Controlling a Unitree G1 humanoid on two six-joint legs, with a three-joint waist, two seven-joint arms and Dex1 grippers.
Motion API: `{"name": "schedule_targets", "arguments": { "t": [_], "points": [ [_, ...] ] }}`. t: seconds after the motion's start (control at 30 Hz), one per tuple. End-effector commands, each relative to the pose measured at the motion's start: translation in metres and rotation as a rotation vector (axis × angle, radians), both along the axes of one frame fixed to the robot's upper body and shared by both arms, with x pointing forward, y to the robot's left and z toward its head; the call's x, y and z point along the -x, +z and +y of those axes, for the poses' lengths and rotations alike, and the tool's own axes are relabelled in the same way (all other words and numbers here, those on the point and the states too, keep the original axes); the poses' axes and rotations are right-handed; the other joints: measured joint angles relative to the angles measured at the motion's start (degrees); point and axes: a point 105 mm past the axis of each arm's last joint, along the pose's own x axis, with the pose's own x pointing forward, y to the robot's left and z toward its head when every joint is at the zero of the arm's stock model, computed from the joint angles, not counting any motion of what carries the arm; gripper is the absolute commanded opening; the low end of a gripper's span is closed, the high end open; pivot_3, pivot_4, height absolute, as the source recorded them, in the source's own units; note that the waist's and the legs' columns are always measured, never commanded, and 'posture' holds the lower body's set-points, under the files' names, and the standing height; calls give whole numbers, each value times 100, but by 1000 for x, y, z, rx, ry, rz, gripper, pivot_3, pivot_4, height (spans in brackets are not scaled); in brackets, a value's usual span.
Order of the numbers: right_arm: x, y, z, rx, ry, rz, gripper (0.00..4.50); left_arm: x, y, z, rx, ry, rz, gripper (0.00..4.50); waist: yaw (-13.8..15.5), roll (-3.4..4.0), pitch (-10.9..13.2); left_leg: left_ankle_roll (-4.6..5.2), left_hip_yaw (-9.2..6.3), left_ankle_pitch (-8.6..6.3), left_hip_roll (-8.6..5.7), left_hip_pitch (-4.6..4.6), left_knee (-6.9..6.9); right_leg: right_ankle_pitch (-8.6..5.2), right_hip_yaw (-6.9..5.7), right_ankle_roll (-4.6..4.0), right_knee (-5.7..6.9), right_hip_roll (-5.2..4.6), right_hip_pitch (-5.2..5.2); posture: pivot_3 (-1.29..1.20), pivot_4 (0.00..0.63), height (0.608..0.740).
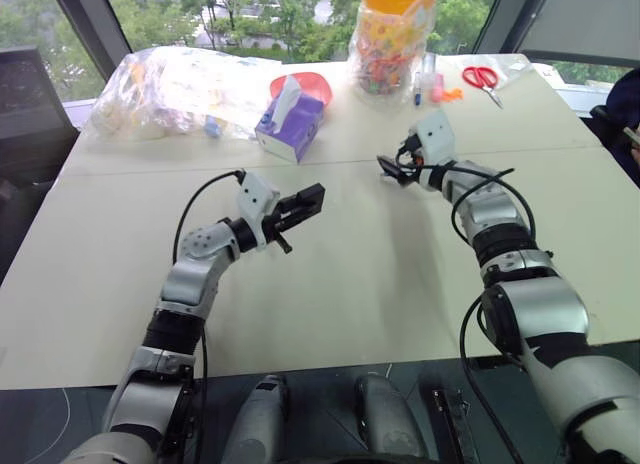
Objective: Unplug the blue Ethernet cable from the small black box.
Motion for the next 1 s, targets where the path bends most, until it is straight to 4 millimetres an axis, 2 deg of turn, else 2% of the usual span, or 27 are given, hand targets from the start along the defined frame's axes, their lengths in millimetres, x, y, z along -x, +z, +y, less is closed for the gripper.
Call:
{"name": "schedule_targets", "arguments": {
  "t": [0.03,0.3,0.33,0.4,0.5,0.67,0.83,1.0],
  "points": [
    [8,20,5,-73,18,-65,4243,-6,1,0,-2,31,-38,479,5,0,0,0,0,0,0,0,0,0,0,0,1,0,0,0,150,726],
    [38,9,17,-117,37,-41,4243,-8,-29,5,-11,76,13,479,14,2,-2,0,-1,0,0,0,15,5,0,3,9,0,2,0,150,726],
    [40,7,18,-120,36,-35,4359,-7,-31,5,-7,75,19,1279,11,2,-2,1,-1,1,0,3,16,7,0,2,9,0,6,0,150,726],
    [44,5,20,-124,37,-26,4359,-5,-33,5,-4,72,25,1857,2,3,-3,1,-1,1,0,19,17,8,0,2,8,0,21,0,150,726],
    [47,2,22,-125,43,-6,4359,-3,-35,5,-1,64,40,2951,11,3,-3,2,-2,0,1,34,15,7,-1,1,6,0,34,0,150,726],
    [57,-9,25,-78,88,35,4359,3,-28,11,3,69,43,4466,8,3,-3,2,-2,0,1,36,14,7,-1,2,1,0,39,0,150,726],
    [71,-19,17,-46,116,72,4359,13,-13,30,6,122,31,4466,9,3,-3,1,-3,0,1,35,12,7,-1,2,0,0,38,0,150,726],
    [85,-26,8,-44,111,92,4359,22,7,59,26,243,6,4466,14,3,-3,1,-5,0,2,35,12,6,-1,0,-1,0,40,0,150,726]
  ]
}}
